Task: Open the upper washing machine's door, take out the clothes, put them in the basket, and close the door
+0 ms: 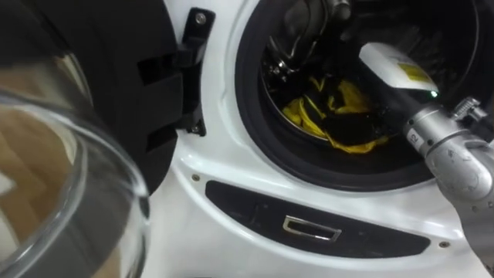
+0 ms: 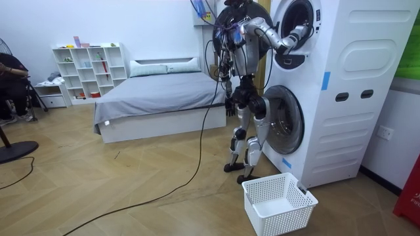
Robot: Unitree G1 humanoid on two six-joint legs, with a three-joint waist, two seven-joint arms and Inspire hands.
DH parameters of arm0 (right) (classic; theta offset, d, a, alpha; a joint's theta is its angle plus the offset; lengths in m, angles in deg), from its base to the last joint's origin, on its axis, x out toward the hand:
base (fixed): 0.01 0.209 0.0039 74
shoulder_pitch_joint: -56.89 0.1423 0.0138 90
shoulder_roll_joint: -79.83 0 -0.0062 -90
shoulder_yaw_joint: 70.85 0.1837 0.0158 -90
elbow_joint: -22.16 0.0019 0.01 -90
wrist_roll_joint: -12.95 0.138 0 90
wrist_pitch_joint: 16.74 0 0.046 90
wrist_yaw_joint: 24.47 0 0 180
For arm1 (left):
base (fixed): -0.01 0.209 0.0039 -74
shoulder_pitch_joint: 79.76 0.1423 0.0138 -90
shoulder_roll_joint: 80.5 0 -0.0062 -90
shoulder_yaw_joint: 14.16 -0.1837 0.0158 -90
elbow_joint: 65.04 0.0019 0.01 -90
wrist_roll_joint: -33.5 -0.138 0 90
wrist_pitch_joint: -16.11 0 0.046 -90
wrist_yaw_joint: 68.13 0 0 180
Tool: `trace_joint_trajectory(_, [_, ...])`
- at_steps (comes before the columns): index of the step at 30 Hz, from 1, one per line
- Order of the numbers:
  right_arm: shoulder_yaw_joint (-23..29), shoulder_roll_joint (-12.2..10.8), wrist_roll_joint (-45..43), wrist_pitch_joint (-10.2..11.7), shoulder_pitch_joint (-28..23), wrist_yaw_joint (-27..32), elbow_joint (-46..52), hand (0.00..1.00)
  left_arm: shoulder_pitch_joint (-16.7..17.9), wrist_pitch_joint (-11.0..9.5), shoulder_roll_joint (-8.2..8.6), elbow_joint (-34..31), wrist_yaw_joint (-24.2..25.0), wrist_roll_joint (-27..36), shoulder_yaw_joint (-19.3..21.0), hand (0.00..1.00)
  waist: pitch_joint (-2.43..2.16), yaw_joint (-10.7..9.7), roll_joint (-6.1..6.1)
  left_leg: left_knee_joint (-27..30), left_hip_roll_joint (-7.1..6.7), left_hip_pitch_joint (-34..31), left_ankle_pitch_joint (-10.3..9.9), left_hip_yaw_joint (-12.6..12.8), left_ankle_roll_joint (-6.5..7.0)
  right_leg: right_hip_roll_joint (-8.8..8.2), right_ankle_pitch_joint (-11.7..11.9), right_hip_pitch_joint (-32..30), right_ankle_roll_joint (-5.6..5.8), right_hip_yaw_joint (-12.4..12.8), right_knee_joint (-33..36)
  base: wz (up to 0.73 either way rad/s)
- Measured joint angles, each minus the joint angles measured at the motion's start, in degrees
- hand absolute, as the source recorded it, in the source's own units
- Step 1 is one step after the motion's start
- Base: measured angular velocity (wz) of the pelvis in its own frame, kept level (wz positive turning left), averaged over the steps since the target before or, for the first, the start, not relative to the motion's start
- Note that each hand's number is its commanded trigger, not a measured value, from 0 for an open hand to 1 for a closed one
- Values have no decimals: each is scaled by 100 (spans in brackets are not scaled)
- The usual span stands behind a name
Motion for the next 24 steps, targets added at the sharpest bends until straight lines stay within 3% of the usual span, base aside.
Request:
trace_joint_trajectory(12, [6,8,-144,-285,12,-978,62,0,-131,89,-105,133,50,12,-17,0,-2,110,-41,-122,2,138,13,95,16,68,45,83,9,94,-86,-3])
trace_joint_trajectory(17, [8,5,-247,-518,-14,-1396,58,0,-199,208,-105,135,127,-28,-21,0,-5,163,-135,-130,6,148,13,100,15,76,47,94,4,104,-66,0])
trace_joint_trajectory(24, [-17,4,-247,-694,-146,-1520,64,0,-309,250,-129,98,124,-22,-115,0,5,234,-186,-120,5,163,12,95,16,76,52,125,9,90,-87,0])
